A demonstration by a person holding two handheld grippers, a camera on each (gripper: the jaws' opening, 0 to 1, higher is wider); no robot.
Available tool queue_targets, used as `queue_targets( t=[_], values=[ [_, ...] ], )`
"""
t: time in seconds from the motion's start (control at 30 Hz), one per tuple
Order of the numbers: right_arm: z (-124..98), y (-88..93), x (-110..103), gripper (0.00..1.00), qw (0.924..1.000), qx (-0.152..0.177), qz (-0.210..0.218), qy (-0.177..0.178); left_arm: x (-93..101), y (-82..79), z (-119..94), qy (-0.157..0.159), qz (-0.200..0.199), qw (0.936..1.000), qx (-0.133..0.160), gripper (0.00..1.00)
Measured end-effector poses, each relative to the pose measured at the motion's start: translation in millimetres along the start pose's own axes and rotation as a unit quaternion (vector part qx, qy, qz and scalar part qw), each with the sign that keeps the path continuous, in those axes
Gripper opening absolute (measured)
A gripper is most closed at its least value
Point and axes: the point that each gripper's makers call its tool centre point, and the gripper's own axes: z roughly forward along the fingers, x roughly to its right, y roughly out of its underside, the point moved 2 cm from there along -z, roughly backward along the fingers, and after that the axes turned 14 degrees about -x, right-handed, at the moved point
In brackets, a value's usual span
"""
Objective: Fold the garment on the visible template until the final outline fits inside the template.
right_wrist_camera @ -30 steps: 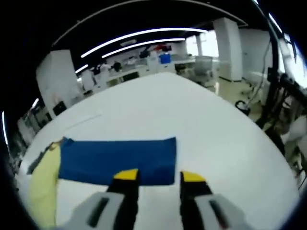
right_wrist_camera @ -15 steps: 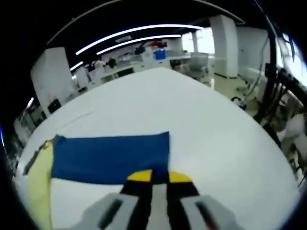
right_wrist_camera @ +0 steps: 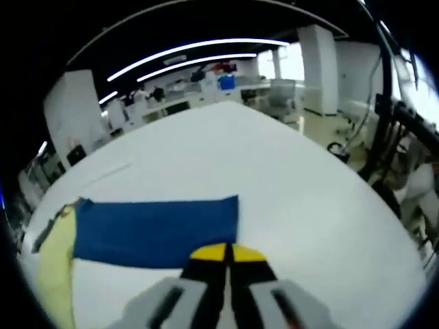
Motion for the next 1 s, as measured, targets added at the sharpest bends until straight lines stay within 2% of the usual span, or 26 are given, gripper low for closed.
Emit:
queue_targets(
  t=[0.1,0.23,0.3,0.4,0.43,0.53,0.67,0.9,1.0],
  values=[
    [-10.0,-5.2,-8.4,0.00,0.9999,0.011,-0.006,-0.006,1.4,-1.6,0.5,0.004,0.001,1.0000,0.004,0.88],
    [-23.1,-15.5,-26.3,0.00,0.9988,0.026,-0.002,-0.041,2.9,-3.9,1.9,0.010,0.004,0.9999,0.008,0.87],
    [-30.8,-22.1,-41.8,0.00,0.9968,0.034,0.001,-0.073,3.6,-4.8,2.8,0.012,0.007,0.9999,0.009,0.87],
    [-40.7,-30.3,-58.1,0.00,0.9957,0.041,-0.010,-0.082,3.7,-6.9,4.4,0.019,0.005,0.9997,0.015,0.87],
    [-44.5,-31.5,-69.9,0.00,0.9947,0.042,-0.015,-0.093,3.8,-7.1,4.7,0.020,0.006,0.9997,0.016,0.86],
    [-42.9,-40.8,-82.3,0.00,0.9930,0.045,-0.027,-0.106,5.3,-7.6,5.7,0.024,0.007,0.9995,0.019,0.86],
    [-47.7,-48.6,-110.9,0.00,0.9897,0.046,-0.042,-0.129,5.1,-7.2,6.5,0.025,0.013,0.9994,0.020,0.86],
    [-57.6,-55.3,-183.8,0.00,0.9777,0.043,-0.073,-0.192,-1.9,-5.7,9.4,0.027,0.023,0.9992,0.021,0.85],
    [-65.7,-55.7,-222.3,0.00,0.9700,0.042,-0.089,-0.222,-0.1,-5.6,11.4,0.027,0.031,0.9989,0.021,0.85]
  ],
)
